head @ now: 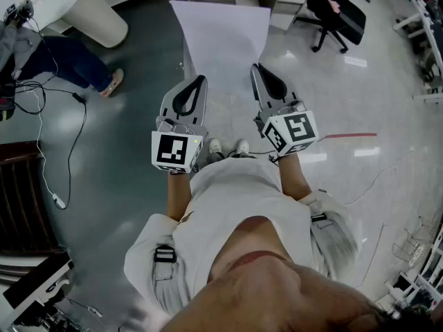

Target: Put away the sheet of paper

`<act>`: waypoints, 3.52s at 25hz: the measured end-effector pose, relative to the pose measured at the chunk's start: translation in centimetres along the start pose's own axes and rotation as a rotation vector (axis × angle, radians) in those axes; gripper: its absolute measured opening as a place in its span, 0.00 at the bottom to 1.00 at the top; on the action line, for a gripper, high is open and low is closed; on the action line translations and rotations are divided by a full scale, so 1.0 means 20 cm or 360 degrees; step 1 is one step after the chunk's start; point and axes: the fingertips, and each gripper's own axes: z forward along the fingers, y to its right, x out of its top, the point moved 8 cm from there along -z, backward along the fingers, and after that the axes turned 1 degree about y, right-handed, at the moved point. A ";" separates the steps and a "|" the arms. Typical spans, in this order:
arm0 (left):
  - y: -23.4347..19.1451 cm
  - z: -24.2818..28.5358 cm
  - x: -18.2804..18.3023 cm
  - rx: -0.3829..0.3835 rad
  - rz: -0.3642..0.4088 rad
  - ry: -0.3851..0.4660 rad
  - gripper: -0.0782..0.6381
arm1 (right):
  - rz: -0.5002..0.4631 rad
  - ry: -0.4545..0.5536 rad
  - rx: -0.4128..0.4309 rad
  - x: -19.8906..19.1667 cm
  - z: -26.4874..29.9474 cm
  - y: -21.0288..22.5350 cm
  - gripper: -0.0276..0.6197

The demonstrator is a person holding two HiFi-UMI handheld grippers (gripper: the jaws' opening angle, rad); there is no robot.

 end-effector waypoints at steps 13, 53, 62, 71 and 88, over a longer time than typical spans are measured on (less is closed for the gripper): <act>0.26 0.11 0.02 0.0053 -0.0009 -0.0029 0.14 | 0.0001 0.0010 0.0035 0.01 -0.19 0.20 0.07; -0.63 0.62 -0.19 -0.0105 -0.0093 -0.0029 0.14 | -0.0081 -0.0140 -0.0207 -0.08 0.73 0.24 0.07; -0.65 0.79 -0.18 -0.0094 -0.0123 -0.0025 0.14 | -0.0090 -0.0149 -0.0189 -0.05 0.81 0.37 0.07; -0.75 1.07 -0.16 -0.0047 -0.0088 -0.0036 0.14 | -0.0065 -0.0124 -0.0114 -0.04 1.03 0.61 0.07; -0.81 1.54 -0.14 0.0051 -0.0043 -0.0086 0.14 | -0.0022 -0.0120 0.0034 -0.01 1.34 1.01 0.07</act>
